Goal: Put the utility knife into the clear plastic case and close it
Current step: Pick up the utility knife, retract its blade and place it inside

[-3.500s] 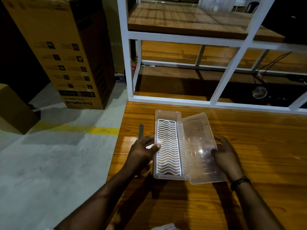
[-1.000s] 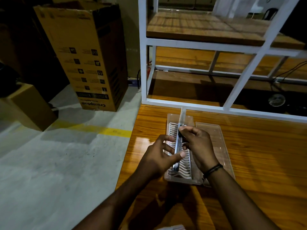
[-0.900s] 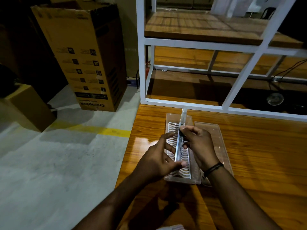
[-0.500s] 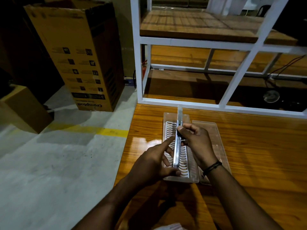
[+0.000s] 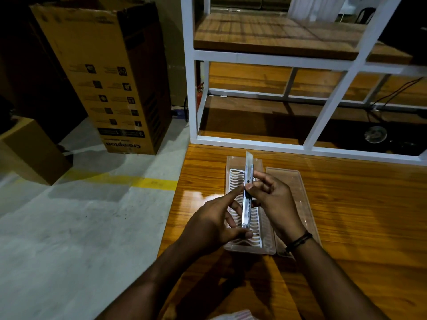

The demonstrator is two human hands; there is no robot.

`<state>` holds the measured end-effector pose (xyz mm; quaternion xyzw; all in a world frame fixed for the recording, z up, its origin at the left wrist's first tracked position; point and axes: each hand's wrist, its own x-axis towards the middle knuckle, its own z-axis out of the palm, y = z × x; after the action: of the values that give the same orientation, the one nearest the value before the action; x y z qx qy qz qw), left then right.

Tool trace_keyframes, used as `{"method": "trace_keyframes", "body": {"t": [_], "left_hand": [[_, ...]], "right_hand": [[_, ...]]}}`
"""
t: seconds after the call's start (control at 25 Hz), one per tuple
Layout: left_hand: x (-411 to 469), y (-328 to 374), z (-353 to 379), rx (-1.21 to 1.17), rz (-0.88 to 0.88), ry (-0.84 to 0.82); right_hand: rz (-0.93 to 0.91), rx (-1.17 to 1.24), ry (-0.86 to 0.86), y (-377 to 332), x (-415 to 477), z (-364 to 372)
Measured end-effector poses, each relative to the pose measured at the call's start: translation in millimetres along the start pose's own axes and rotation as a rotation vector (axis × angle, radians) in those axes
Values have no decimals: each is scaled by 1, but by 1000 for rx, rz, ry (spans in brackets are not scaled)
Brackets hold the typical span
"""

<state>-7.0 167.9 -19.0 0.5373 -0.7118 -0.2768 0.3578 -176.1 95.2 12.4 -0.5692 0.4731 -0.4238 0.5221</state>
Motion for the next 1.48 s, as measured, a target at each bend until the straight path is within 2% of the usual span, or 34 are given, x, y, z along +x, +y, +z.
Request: {"method": "trace_keyframes", "body": {"t": [0.84,1.48], "left_hand": [[5,1,2,-35,-85,42],[6,2,2,-36,-61,39]], "right_hand": [[-24,-54,-76,-6,-19,1],[0,7,-71,-1,-25,2]]}}
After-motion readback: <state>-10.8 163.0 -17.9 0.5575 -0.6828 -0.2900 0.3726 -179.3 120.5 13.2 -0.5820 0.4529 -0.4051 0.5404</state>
